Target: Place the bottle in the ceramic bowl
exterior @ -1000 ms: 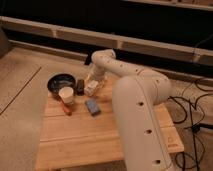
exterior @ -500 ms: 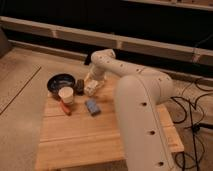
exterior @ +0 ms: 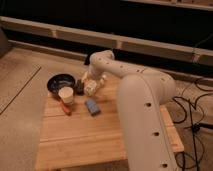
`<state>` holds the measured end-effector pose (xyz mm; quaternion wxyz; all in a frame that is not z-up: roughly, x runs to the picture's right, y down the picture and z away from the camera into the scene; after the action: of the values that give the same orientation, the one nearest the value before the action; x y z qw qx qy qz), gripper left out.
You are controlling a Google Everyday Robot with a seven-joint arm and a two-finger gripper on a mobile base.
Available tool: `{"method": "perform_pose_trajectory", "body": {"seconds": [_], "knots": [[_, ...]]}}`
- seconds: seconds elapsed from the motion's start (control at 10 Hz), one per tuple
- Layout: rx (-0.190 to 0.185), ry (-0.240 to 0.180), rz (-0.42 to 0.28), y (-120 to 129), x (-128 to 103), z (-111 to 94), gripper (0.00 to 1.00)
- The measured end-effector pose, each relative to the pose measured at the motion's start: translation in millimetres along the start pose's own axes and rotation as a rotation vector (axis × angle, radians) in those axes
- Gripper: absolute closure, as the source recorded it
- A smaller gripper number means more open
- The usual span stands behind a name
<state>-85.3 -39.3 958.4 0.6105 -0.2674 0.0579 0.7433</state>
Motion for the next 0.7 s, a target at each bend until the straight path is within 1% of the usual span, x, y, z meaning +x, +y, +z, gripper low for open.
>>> {"method": "perform_pose_trajectory", "body": {"seconds": [0.3,0.4,0.5,0.6,0.7], "knots": [[0.035,0.012,0.112,-30,-6,14,0.35],[0.039,0.020,0.134,-35,-7,18,0.35],[0.042,0.047,0.168,-40,-8,32,0.35],[0.039,0.059,0.179,-39,-9,39,0.35],[0.033,0.079,0.176,-34,-10,51,0.35]]}}
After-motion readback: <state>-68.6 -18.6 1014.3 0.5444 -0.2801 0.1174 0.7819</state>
